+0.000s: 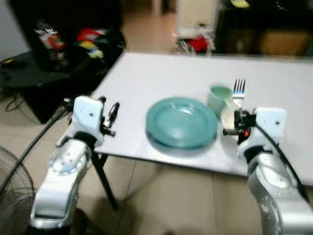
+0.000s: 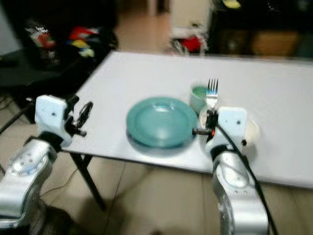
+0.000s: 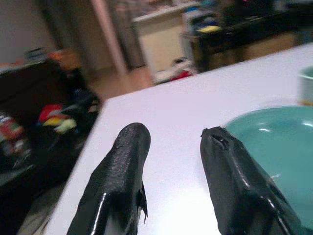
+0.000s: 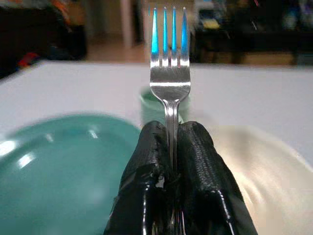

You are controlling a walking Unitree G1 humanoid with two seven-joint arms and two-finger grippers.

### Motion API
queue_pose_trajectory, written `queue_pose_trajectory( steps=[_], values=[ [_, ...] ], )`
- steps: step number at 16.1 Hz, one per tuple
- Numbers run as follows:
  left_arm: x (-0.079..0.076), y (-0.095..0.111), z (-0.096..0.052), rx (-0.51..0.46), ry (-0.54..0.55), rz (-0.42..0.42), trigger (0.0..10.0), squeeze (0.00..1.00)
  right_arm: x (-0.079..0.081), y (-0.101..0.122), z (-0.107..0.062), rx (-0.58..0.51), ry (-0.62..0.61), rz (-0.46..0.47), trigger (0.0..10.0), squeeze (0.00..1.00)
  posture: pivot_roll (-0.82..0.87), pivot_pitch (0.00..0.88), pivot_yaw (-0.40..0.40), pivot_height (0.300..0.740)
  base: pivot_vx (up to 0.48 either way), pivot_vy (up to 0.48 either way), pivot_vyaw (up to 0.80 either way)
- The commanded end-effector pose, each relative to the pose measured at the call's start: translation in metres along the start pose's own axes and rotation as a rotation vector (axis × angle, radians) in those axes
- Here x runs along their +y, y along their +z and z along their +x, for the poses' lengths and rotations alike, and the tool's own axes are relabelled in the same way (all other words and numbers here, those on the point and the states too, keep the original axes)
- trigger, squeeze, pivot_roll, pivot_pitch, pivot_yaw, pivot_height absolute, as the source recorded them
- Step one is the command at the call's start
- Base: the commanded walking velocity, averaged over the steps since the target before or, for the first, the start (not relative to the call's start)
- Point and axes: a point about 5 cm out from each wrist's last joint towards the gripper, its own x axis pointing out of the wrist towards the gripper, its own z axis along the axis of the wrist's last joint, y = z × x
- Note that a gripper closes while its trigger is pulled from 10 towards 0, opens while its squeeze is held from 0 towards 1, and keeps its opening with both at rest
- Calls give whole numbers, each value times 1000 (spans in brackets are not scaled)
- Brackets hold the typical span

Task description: Setting the table

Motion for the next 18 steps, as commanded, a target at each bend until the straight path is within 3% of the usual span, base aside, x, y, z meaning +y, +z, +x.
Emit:
queue_pose_trajectory(
  steps=[1,6,12,18],
  values=[
    [1,1,1,-4,-1,19,10000,0,4,1,1,6,33,6,10000,0,-88,0,68,740,0,-480,-800],
    [-2,-2,-7,14,-16,-14,10000,0,7,1,11,38,156,-1,10000,0,-67,0,54,740,0,-96,-746],
    [3,-4,-13,23,27,-34,10000,0,23,7,11,16,332,22,10000,0,-55,0,38,740,0,0,0],
    [4,-4,-13,17,23,-45,10000,0,27,2,9,42,367,-6,10000,0,-55,0,39,740,235,0,0]
  ],
)
